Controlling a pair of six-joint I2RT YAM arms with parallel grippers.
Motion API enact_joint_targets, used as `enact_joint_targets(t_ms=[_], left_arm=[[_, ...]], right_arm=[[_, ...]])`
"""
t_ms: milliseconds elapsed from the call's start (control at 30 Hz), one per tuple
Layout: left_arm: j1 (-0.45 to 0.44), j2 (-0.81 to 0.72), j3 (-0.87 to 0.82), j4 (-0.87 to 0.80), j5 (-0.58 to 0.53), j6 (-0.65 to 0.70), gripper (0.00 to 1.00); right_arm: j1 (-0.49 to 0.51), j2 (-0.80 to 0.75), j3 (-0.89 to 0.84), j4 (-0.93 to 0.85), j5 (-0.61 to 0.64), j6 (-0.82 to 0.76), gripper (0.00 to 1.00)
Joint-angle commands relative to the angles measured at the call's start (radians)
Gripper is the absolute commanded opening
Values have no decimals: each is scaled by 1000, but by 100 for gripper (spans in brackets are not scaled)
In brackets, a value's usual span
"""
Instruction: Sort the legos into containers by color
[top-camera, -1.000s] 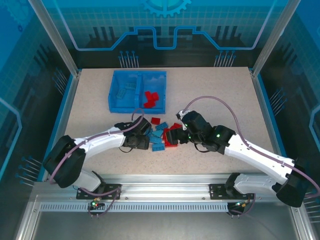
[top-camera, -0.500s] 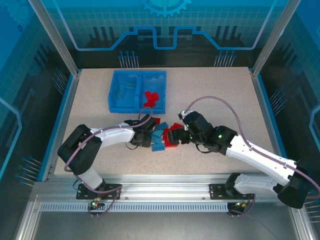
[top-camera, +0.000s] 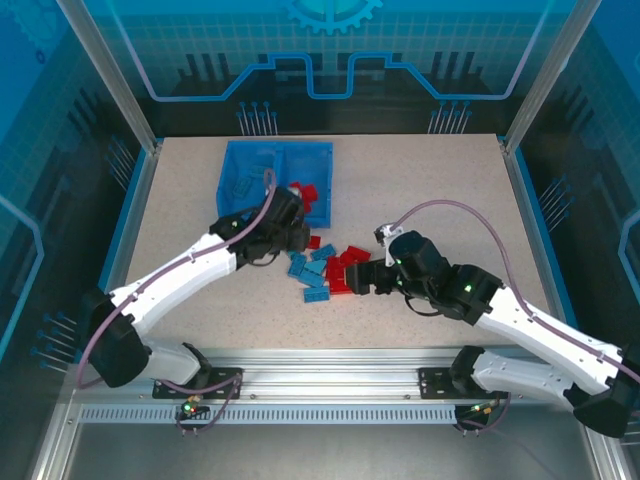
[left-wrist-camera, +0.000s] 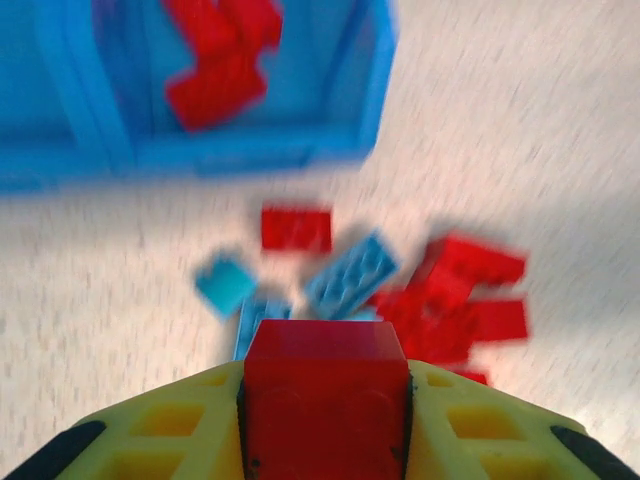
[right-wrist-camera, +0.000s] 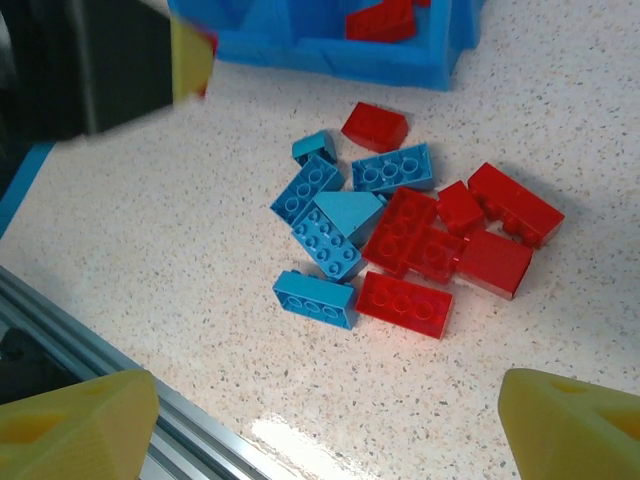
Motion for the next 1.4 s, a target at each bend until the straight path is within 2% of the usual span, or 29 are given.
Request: enact_joint_targets(t_ms=[0, 100, 233, 300, 467, 567, 733, 867, 1033, 1133, 1233, 1367], left_arm=[[74, 177, 148, -16, -48, 69, 36], [150, 373, 320, -27, -27, 62, 36], [180, 574, 518, -51, -26, 66, 36], [193, 652, 597, -74, 4, 51, 40], [205, 717, 676, -92, 29, 33, 63], [205, 695, 672, -95, 37, 30, 66], [199, 558, 586, -74, 68, 23, 66], [148, 318, 385, 4, 95, 12, 66], [-9, 30, 170, 19, 54, 89, 67], [-82, -134, 26, 51, 95, 117, 69], [-154, -252, -116, 75, 78, 74, 70], [-272, -282, -217, 30, -20, -50, 72]], right_arm=[[11, -22, -13, -26, 38, 19, 91], [14, -31, -9, -54, 41, 27, 91], [15, -68, -23, -86, 50, 41, 91], [15, -91, -23, -90, 48, 47, 91], [15, -113, -22, -110, 56, 44, 92], [15, -110, -20, -108, 62, 38, 92], [15, -97, -20, -94, 69, 35, 92], [11, -75, -23, -90, 87, 20, 94], [-23, -1, -10, -123, 100, -34, 97], [-47, 47, -8, -112, 80, -48, 97], [-63, 77, -22, -84, 77, -34, 97], [-90, 65, -78, -53, 69, 24, 97]])
